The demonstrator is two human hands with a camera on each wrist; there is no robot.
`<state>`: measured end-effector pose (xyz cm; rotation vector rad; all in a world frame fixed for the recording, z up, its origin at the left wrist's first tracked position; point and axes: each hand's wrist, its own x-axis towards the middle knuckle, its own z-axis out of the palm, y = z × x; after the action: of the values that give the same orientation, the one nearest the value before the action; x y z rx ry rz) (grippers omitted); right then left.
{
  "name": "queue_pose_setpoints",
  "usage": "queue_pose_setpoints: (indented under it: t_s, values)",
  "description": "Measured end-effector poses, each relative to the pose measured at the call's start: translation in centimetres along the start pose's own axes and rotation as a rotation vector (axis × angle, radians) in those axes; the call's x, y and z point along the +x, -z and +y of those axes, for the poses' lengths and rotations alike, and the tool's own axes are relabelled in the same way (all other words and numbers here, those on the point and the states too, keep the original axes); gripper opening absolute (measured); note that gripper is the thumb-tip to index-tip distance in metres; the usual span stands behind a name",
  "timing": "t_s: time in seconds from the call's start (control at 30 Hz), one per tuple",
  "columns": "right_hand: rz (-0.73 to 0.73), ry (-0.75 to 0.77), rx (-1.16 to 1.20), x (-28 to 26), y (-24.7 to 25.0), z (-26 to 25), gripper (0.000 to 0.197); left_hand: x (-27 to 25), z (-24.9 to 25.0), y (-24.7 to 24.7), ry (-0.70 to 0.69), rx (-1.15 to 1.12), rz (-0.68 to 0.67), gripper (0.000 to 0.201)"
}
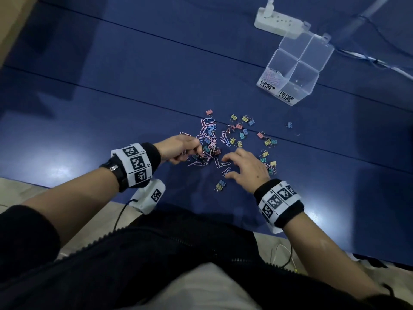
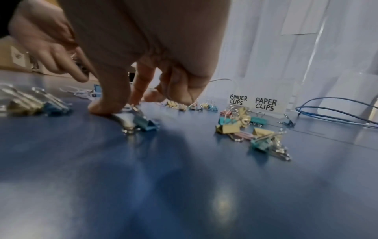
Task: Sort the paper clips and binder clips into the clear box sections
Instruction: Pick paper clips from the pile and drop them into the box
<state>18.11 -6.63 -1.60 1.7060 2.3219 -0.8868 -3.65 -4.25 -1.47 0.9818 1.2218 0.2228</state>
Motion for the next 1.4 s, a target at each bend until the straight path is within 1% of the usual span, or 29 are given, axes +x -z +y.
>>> queue_pose_setpoints:
  t_s: [0.03,0.07,0.1,0.17,0.2,0.23,0.3,0.4,0.5,0.57,0.6,0.7,0.77,0.8,0.83,0.9,0.93,0.97,1.0,1.03,1.1,1.13,1.17,1.2,1.27,1.33,1.37,1.4]
  values:
    - [0.007,0.001,-0.007,0.2,0.0,0.0,0.033,-0.1,-0.2,0.0,-0.023,0.096,0.037,0.035]
    - [0.012,0.002,-0.012,0.3,0.0,-0.1,0.030,-0.3,-0.4,0.1,-0.056,0.244,0.079,0.034]
    - [0.013,0.007,-0.017,0.5,0.1,-0.1,0.027,-0.4,-0.6,0.2,-0.087,0.434,0.111,0.032]
    - [0.010,0.025,-0.033,0.6,0.0,-0.2,0.021,-0.6,-0.7,0.5,-0.104,0.812,0.164,0.028]
    - [0.011,0.031,-0.034,0.6,-0.2,-0.2,0.018,-0.8,-0.7,0.7,-0.108,0.931,0.201,0.029]
    - [0.015,0.032,-0.027,0.5,-0.3,-0.3,0.015,-0.9,-0.7,0.9,-0.115,0.991,0.231,0.031]
    - [0.036,0.022,-0.012,0.3,-0.7,-0.3,0.011,-1.1,-0.9,1.1,-0.128,1.026,0.270,0.035]
    - [0.077,0.014,-0.012,-0.2,-1.3,-0.3,0.009,-1.1,-1.5,1.3,-0.119,1.068,0.263,0.043]
    - [0.097,0.017,-0.026,-0.6,-1.8,-0.6,0.008,-1.0,-1.8,1.1,-0.097,1.082,0.237,0.035]
    - [0.103,-0.010,-0.005,-0.5,-1.9,-0.7,0.004,-0.9,-1.7,0.9,-0.076,1.094,0.213,0.028]
    - [0.105,-0.031,0.026,-0.4,-2.0,-0.6,0.006,-1.0,-1.6,0.7,-0.063,1.117,0.199,0.025]
    - [0.173,-0.074,0.232,-0.1,-2.0,-0.3,0.023,-1.2,-1.6,0.4,-0.053,1.169,0.184,0.023]
    - [0.249,-0.118,0.444,0.1,-1.5,-0.6,0.020,-1.2,-1.6,0.4,-0.088,1.067,0.187,0.020]
    - [0.248,-0.169,0.597,0.2,-1.1,-0.8,0.018,-1.2,-1.6,0.4,-0.107,0.943,0.193,0.019]
    - [0.212,-0.227,0.798,0.2,-0.6,-0.9,0.022,-1.0,-1.5,0.4,-0.110,0.760,0.193,0.020]
    - [0.054,-0.322,1.275,0.1,0.7,-1.2,0.031,-0.9,-0.9,0.3,-0.056,0.264,0.149,0.028]
    - [-0.038,-0.340,1.477,0.0,1.2,-1.2,0.030,-0.9,-0.5,0.2,-0.042,0.039,0.111,0.031]
    - [-0.122,-0.338,1.602,-0.1,1.7,-1.2,0.026,-0.8,-0.1,0.1,-0.039,-0.125,0.083,0.030]
    - [-0.188,-0.325,1.662,-0.2,2.0,-1.1,0.020,-0.8,0.3,-0.1,-0.038,-0.234,0.064,0.027]
    - [-0.235,-0.309,1.681,-0.2,2.2,-1.0,0.015,-0.9,0.7,-0.3,-0.044,-0.297,0.046,0.024]
    - [-0.276,-0.299,1.678,0.0,2.4,-0.9,0.013,-0.9,1.0,-0.6,-0.056,-0.340,0.037,0.020]
    - [-0.288,-0.305,1.670,0.1,2.4,-0.8,0.013,-0.8,1.1,-0.8,-0.056,-0.317,0.048,0.019]
    - [-0.297,-0.312,1.660,0.3,2.5,-0.6,0.015,-0.7,1.1,-0.9,-0.051,-0.242,0.067,0.017]
    - [-0.299,-0.322,1.649,0.4,2.4,-0.5,0.016,-0.6,1.0,-1.0,-0.058,-0.111,0.093,0.016]
    - [-0.287,-0.325,1.602,0.7,2.3,-0.3,0.023,-0.4,0.3,-1.0,-0.079,0.294,0.191,0.027]
    - [-0.258,-0.295,1.443,1.1,2.1,-0.6,0.030,-0.9,-0.3,-1.1,-0.058,0.716,0.344,0.033]
    - [-0.247,-0.276,1.334,1.2,2.0,-0.8,0.032,-1.1,-0.4,-1.3,-0.033,0.850,0.401,0.039]
    - [-0.245,-0.259,1.233,1.3,1.8,-1.1,0.035,-1.2,-0.6,-1.4,-0.001,0.959,0.432,0.049]
